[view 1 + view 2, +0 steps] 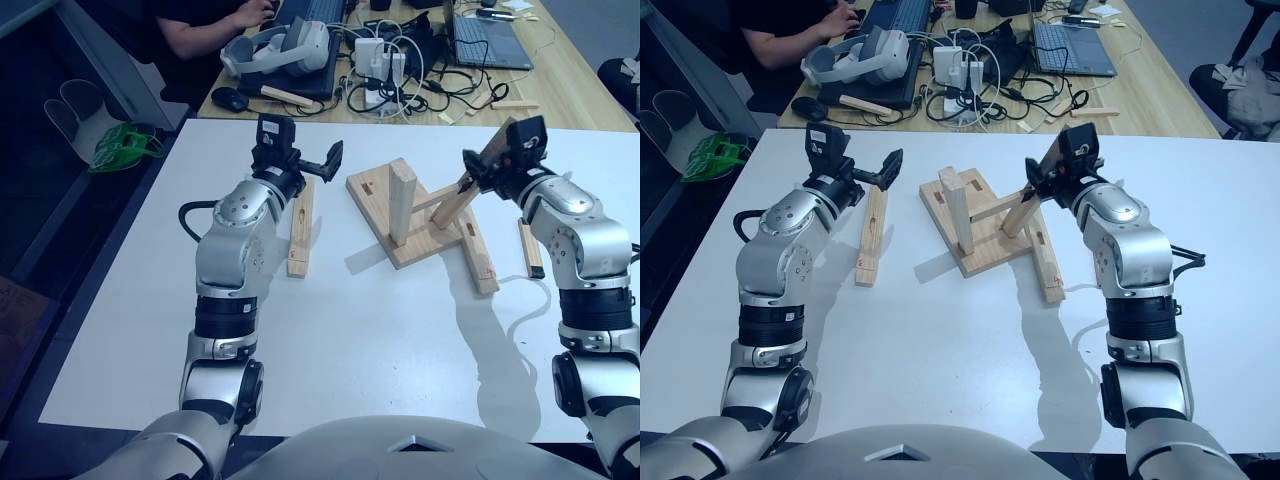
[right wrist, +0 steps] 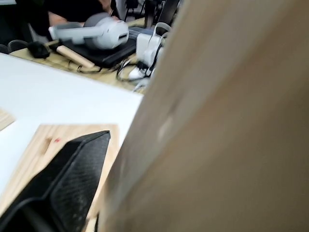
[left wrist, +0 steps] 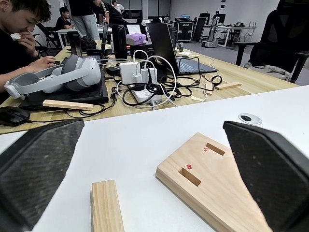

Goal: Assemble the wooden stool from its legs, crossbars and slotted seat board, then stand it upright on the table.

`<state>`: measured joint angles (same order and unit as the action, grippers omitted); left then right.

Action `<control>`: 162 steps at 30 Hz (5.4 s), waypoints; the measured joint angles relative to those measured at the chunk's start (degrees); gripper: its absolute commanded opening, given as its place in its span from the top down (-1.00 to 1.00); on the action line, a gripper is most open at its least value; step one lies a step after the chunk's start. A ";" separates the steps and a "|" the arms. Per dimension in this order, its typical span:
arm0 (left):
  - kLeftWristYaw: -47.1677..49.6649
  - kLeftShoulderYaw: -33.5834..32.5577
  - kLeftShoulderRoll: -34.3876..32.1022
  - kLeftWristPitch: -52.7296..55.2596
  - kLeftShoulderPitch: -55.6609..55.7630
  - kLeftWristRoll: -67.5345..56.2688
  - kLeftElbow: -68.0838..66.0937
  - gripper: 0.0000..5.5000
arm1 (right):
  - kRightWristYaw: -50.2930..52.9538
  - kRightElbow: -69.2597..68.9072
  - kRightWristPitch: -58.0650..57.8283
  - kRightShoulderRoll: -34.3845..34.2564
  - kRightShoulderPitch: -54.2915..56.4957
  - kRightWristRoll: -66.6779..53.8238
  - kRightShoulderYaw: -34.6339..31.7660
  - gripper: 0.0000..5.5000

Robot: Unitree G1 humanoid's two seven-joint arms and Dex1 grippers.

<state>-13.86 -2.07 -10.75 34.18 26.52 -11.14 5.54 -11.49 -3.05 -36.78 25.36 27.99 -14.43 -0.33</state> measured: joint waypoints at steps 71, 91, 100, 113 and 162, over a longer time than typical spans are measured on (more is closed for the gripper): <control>9.47 -11.21 2.11 -24.85 7.84 -1.87 -4.87 -0.96 | -20.10 -26.58 -22.80 -3.77 6.19 -17.98 16.34 0.92; 10.73 -9.70 2.52 -24.79 4.67 -1.83 -4.64 -0.96 | 10.91 -10.78 10.41 -3.17 -5.94 16.99 1.47 0.92; 11.05 -9.37 2.93 -24.80 3.17 -1.82 -4.69 -0.96 | 23.59 -8.42 3.32 -12.08 -7.36 19.44 -9.92 0.92; 11.44 -8.14 4.46 -25.99 0.83 -1.76 -6.14 -0.96 | 27.36 22.54 0.26 -2.66 14.89 11.78 -28.63 0.92; 11.79 -6.73 4.98 -25.65 1.43 -1.80 -6.07 -0.96 | 1.17 16.97 1.02 -2.85 17.31 5.34 -8.24 0.92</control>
<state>-2.07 -8.81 -5.77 8.53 27.95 -12.94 -0.54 -10.31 13.93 -35.76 22.52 45.30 -9.10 -8.56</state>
